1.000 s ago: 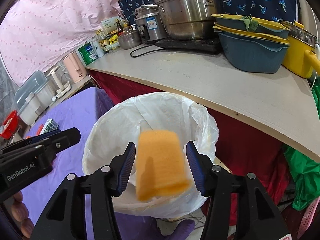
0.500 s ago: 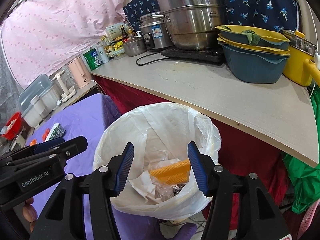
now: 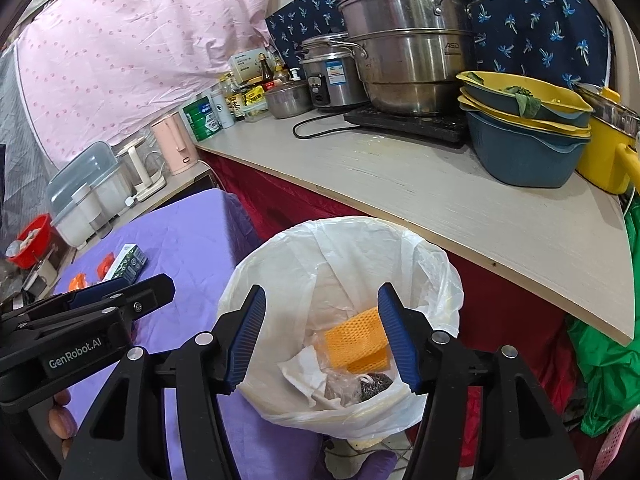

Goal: Collect trash
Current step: 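Move both tools back to the orange printed bags on the table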

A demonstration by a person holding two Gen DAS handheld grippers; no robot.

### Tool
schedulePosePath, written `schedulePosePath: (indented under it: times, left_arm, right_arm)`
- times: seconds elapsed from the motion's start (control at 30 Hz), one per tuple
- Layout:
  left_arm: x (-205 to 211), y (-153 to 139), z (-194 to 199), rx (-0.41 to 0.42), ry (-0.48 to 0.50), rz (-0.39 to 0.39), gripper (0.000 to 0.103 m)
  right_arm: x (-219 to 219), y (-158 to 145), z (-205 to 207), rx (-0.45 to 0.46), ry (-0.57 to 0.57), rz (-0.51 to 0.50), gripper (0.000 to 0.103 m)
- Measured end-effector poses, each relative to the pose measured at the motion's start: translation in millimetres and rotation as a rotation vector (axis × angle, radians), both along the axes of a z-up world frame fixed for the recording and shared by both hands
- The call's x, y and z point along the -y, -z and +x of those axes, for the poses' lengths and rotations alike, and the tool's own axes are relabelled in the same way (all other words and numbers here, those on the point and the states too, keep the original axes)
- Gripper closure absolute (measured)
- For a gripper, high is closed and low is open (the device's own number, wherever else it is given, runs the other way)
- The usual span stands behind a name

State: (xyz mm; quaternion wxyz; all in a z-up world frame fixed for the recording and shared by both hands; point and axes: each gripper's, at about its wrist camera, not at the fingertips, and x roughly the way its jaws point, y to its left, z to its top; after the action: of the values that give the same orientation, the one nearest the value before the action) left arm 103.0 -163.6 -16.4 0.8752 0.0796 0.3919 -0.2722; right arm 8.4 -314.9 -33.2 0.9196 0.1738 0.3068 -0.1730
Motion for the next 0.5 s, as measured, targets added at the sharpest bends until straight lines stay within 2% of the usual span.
schedulePosePath:
  times: [0.13, 0.27, 0.5]
  left_arm:
    - [-13.8, -2.1, 1.9, 0.002, -0.019, -0.009, 0.045]
    - [-28.1, -4.2, 5.0, 0.004, -0.047, -0.020, 0.040]
    - [-62.2, -3.2, 15.4, -0.008, -0.112, -0.035, 0.040]
  right_arm:
    - [-11.3, -3.1, 3.7, 0.002, -0.018, -0.009, 0.044]
    - [-23.0, -6.2, 8.8, 0.000, -0.040, -0.017, 0.044]
    - [-48.7, -9.3, 22.6, -0.006, -0.096, -0.031, 0.044]
